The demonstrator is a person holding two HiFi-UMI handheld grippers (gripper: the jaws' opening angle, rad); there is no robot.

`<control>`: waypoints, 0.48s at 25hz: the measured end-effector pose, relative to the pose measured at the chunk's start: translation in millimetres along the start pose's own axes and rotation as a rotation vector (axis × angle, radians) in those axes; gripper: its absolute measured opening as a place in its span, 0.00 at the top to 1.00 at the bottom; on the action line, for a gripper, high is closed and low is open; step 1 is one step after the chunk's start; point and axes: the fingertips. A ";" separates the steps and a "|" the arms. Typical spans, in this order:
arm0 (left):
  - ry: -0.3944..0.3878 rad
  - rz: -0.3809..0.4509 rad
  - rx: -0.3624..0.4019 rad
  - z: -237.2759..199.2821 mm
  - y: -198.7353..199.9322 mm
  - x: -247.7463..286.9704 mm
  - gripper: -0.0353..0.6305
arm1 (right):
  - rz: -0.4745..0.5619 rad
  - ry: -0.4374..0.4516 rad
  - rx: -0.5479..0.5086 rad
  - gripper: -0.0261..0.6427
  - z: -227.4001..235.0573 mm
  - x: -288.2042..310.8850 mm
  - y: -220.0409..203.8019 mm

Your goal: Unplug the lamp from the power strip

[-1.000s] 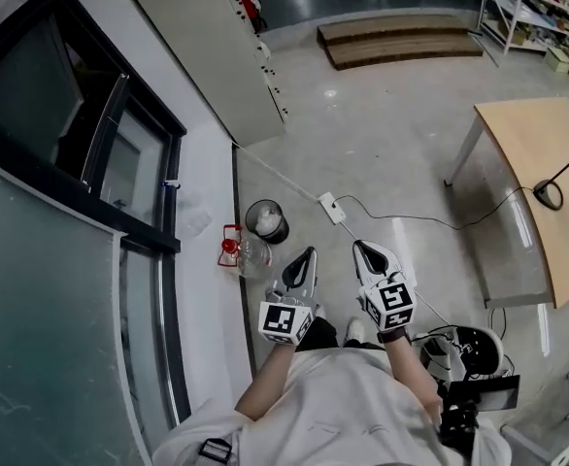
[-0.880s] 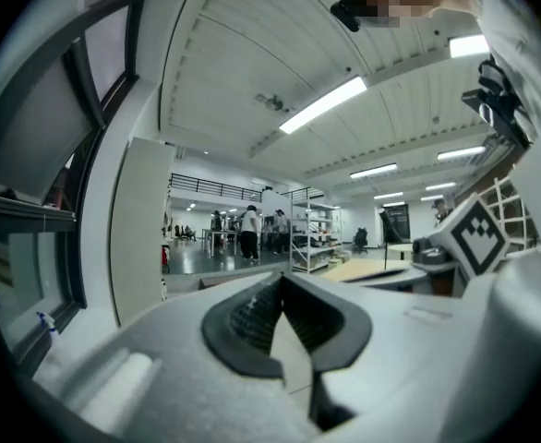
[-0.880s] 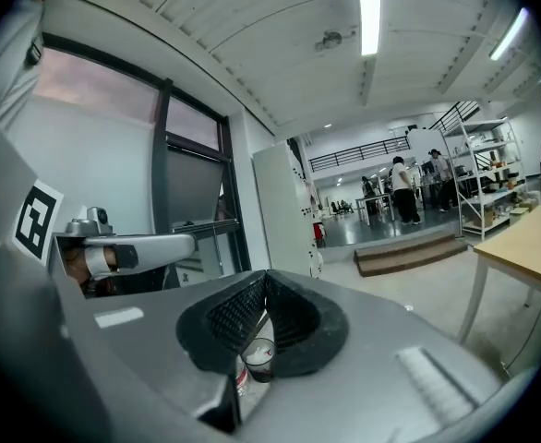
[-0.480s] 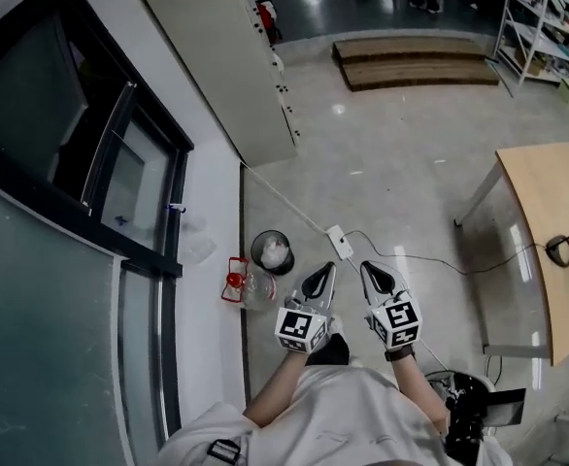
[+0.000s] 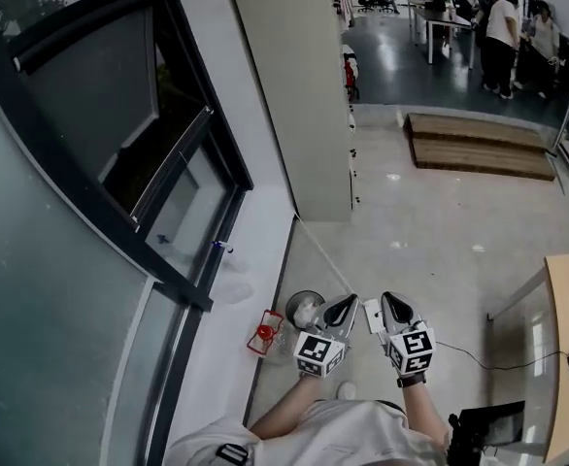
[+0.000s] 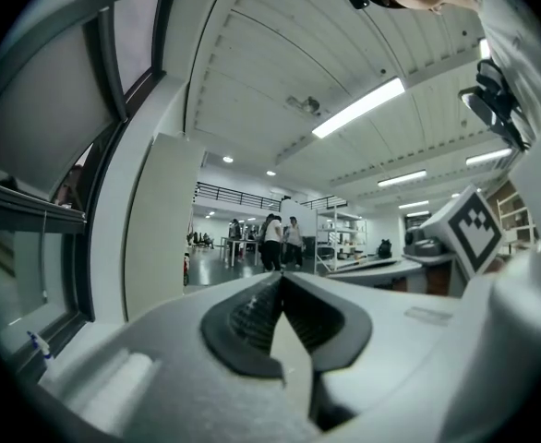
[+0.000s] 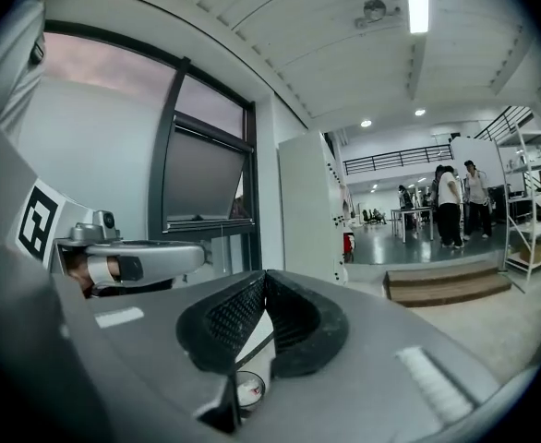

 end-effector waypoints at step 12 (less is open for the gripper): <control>0.049 -0.091 -0.097 -60.9 -86.3 58.1 0.95 | -0.182 0.031 0.040 0.95 46.0 46.0 -80.3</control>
Point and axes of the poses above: the fingertips, and each gripper's own axes: x forward along the fingers, z to its right, y out of its top, and after that the axes turned 13 degrees about z, right-handed
